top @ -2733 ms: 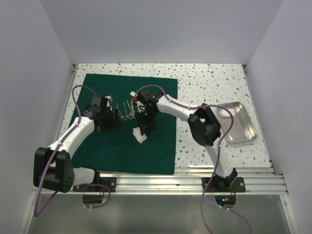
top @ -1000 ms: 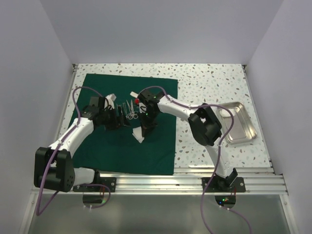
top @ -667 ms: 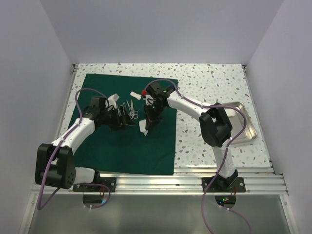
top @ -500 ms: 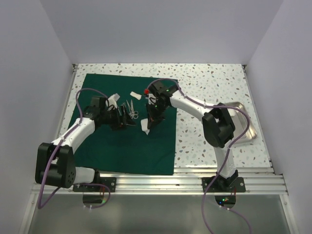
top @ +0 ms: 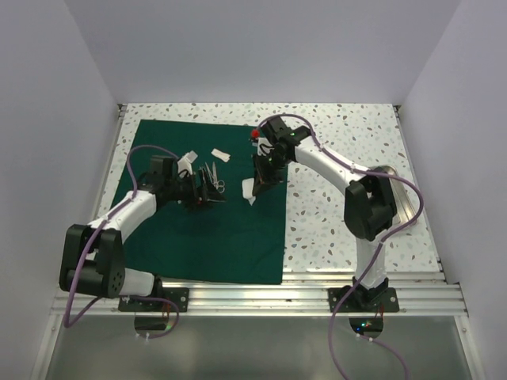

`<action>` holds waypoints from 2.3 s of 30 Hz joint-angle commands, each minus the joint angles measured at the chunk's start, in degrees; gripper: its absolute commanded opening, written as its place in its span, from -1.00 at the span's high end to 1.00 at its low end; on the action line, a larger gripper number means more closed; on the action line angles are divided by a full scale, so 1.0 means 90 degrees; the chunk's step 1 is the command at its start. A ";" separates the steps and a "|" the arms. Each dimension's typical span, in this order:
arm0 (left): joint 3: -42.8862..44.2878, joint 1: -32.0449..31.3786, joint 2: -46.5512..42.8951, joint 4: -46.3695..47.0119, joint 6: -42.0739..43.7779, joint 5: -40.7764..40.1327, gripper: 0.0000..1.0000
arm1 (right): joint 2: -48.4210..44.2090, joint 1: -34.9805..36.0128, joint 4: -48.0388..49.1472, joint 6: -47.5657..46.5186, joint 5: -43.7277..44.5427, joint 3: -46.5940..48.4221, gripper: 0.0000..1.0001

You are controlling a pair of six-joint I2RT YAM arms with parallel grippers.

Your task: Prepare the surgical pack

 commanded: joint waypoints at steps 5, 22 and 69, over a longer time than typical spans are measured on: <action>0.0377 0.0028 0.0506 0.1139 -0.1349 0.0764 -0.63 | -0.0495 0.0099 0.0239 0.0390 -0.0724 0.0142 1.00; 0.0125 -0.0274 0.0975 0.2868 -0.3859 0.0910 -0.74 | -0.0554 0.0197 0.0874 0.0966 -0.1272 0.0210 1.00; -0.0569 -0.0255 0.1248 0.4597 -0.5755 0.1603 0.02 | -0.0662 0.0334 0.1743 0.1777 -0.1252 -0.0473 1.00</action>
